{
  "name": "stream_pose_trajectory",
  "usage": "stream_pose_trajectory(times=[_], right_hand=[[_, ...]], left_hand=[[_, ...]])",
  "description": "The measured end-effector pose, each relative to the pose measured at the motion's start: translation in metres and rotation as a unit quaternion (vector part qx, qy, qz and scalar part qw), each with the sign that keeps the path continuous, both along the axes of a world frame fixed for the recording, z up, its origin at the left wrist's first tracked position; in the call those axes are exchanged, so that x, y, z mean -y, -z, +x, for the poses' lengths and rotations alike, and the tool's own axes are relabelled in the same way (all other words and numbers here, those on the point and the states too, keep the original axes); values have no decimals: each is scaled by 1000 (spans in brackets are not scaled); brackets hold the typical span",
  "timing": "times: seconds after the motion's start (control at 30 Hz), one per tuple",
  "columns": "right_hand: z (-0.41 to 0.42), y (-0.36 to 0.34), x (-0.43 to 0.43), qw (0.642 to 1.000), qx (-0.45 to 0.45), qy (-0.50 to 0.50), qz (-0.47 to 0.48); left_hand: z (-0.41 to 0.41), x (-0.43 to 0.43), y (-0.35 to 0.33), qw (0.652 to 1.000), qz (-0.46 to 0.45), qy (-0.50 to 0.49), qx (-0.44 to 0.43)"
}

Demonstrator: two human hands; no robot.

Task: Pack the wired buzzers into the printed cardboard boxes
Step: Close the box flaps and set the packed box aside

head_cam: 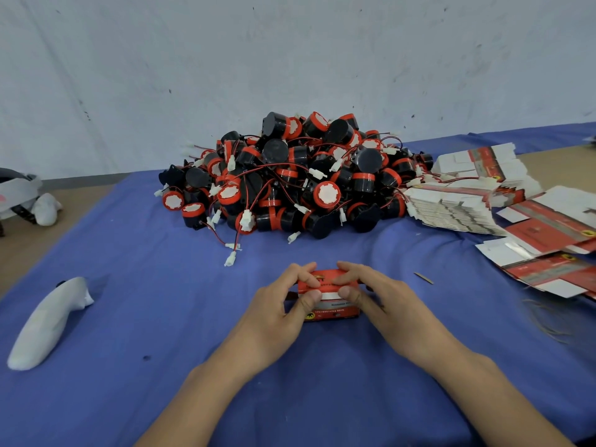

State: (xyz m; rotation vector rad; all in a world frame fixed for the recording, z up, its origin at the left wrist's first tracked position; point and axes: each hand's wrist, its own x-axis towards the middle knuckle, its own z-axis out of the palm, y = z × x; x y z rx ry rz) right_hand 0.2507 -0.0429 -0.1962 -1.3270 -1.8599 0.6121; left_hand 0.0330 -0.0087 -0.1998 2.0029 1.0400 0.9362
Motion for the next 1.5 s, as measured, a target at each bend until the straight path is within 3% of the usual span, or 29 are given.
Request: stream_pose_trajectory(times=[0.23,0.6,0.9,1.17,1.4,1.5], right_hand=[[2,-3,3,1000,0,-15,3],[6,1,1,999,29,-33,-2],[5,0,1,999,29,-28,4],[4,3,2,999,27,-16,8],[2,2,3,999,-29,-18,-5],[-6,-9,4,995,-101,-3,-20]], left_hand=[[-2,2,-2,999,26,1,-26],[-10,2,-6,966,191,-9,-172],[-7,4,-7,965,222,-36,-137],[-4,5,-5,944,299,-50,-132],[-4,4,3,969,217,-33,-115],[1,7,-7,989,134,-52,-20]])
